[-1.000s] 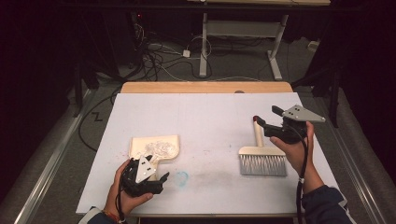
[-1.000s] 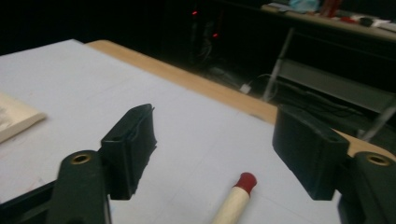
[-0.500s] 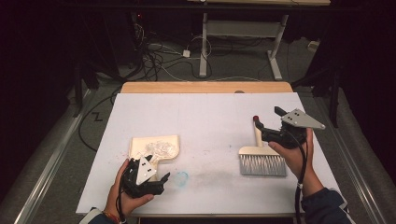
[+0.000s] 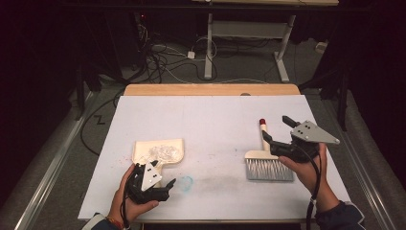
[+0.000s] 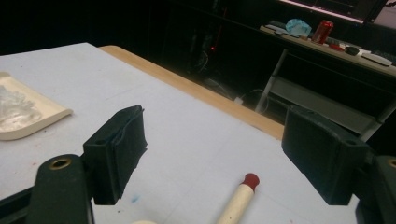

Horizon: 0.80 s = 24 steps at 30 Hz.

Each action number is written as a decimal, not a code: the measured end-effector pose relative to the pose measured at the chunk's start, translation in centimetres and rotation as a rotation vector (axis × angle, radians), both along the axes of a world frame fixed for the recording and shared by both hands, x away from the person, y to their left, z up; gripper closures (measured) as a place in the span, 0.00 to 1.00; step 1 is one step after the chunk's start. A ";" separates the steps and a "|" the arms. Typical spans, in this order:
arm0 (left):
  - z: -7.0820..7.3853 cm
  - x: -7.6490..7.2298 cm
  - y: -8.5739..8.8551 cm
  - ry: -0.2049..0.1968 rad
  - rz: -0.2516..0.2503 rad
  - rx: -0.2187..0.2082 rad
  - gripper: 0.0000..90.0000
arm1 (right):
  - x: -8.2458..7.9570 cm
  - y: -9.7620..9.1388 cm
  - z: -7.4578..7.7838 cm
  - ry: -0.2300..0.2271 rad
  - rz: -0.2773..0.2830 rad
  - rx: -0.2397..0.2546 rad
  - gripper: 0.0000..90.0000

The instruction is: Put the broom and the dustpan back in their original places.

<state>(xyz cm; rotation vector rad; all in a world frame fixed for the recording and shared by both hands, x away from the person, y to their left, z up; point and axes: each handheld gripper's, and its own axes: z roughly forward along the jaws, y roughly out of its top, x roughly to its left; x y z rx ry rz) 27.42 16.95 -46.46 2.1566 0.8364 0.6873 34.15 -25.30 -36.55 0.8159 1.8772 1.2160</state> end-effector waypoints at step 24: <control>-0.1 0.2 -0.2 0.011 -0.007 0.013 0.19 | -4.1 -2.5 -1.4 -0.015 0.022 -0.046 0.25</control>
